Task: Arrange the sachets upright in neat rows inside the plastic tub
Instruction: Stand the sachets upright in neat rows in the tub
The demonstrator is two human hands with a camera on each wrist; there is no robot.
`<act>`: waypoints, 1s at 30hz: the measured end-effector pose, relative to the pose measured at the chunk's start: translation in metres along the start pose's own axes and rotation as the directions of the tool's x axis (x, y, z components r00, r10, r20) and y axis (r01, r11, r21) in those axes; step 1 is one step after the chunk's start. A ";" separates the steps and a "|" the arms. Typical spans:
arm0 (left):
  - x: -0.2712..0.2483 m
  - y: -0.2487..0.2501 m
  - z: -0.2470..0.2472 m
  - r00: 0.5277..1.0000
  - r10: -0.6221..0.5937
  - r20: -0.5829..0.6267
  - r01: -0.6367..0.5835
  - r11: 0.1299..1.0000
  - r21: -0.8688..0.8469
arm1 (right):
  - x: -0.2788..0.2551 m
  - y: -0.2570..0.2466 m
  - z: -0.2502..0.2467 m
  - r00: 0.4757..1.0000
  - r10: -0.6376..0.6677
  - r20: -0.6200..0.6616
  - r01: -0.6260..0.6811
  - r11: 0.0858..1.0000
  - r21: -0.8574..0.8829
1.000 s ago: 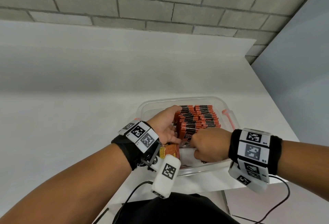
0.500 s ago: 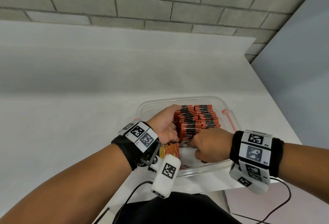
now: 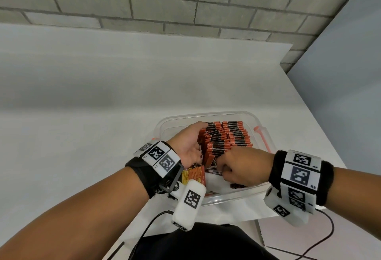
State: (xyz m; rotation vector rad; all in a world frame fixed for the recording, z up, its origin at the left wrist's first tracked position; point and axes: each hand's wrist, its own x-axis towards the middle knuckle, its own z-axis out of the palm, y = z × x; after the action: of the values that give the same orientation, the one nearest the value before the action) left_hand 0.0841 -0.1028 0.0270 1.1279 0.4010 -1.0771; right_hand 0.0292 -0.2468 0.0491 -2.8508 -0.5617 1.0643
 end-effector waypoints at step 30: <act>-0.003 0.003 0.001 0.996 0.064 -0.060 -0.061 0.997 0.041 | 0.014 0.030 -0.027 0.927 0.308 -0.215 -0.295 0.951 0.089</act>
State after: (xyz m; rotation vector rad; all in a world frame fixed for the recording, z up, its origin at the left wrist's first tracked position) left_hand 0.0851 -0.1020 0.0312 1.2034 0.3921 -1.0010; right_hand 0.0658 -0.2672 0.0560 -3.0155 -0.0760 0.7501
